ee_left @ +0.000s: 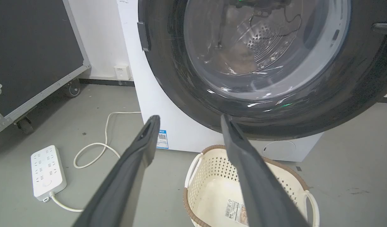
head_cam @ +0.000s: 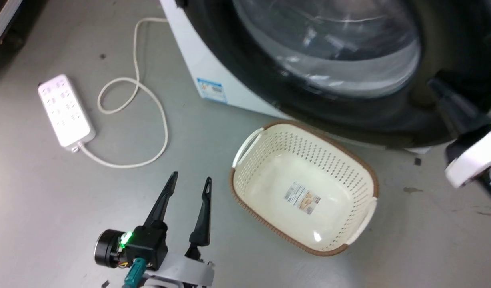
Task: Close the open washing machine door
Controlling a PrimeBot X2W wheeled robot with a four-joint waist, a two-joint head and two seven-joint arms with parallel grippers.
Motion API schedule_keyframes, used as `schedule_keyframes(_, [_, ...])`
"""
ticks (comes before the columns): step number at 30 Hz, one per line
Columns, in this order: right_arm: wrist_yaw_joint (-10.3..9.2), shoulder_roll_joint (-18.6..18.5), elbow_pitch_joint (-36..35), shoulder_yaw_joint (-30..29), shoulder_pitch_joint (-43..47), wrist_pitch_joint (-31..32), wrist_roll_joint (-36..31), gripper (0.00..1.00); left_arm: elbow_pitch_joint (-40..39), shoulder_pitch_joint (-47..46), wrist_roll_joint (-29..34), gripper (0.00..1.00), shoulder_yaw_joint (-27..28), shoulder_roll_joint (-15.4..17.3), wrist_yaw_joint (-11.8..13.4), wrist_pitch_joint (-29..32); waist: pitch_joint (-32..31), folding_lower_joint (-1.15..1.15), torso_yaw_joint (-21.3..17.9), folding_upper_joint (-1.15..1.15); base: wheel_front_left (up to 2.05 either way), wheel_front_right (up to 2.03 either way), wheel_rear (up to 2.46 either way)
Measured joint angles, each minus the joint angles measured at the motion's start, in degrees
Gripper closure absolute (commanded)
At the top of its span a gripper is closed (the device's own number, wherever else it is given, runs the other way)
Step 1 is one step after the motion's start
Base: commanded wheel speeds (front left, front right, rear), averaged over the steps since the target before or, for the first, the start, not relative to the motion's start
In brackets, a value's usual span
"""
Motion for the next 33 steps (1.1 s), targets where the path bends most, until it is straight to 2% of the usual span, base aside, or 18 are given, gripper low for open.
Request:
schedule_keyframes(6, [-0.03,-3.43,7.08,0.45,-6.50,1.03,4.07,1.00,-0.31,-1.68,-0.08,0.00,-1.04,-0.40,0.74,0.01,2.32,-0.01,2.02,0.00,0.00,0.00,0.00])
schedule_keyframes(12, [-0.02,-4.10,15.07,-0.71,-13.23,1.19,5.06,1.00,-0.76,-2.68,-0.49,0.00,-1.60,-0.46,1.51,0.01,3.89,-0.01,2.85,0.00,0.00,0.00,0.00])
schedule_keyframes(14, [0.46,-3.15,19.37,-1.19,-16.01,0.56,4.26,1.00,-0.75,-2.75,-0.49,0.00,-1.87,-0.48,1.99,0.01,4.21,-0.02,2.88,0.00,0.00,0.00,0.00])
schedule_keyframes(23, [0.29,0.99,25.99,-0.65,-16.88,-4.16,3.14,1.00,0.11,-2.80,-0.85,0.00,-1.81,-0.54,2.01,0.01,1.24,-0.02,1.70,0.00,0.00,0.00,0.00])
schedule_keyframes(24, [-0.07,1.75,26.05,0.41,-15.64,-6.77,2.42,0.00,0.69,-2.72,-0.93,0.00,-1.05,-0.56,1.93,0.01,-0.94,-0.02,0.90,0.00,0.00,0.00,0.00])
schedule_keyframes(29, [-0.08,4.43,23.90,1.63,-9.15,-9.73,0.94,0.00,2.03,-1.82,-1.00,0.00,0.64,-0.41,0.74,0.01,-5.37,-0.02,-1.14,0.00,0.00,0.00,0.00])
schedule_keyframes(33, [-0.08,7.05,19.52,-1.18,-2.47,-10.99,-1.59,0.00,2.63,-0.37,-1.09,0.00,2.27,-0.32,0.16,0.01,-9.11,-0.03,-3.28,0.00,0.00,0.00,0.00])
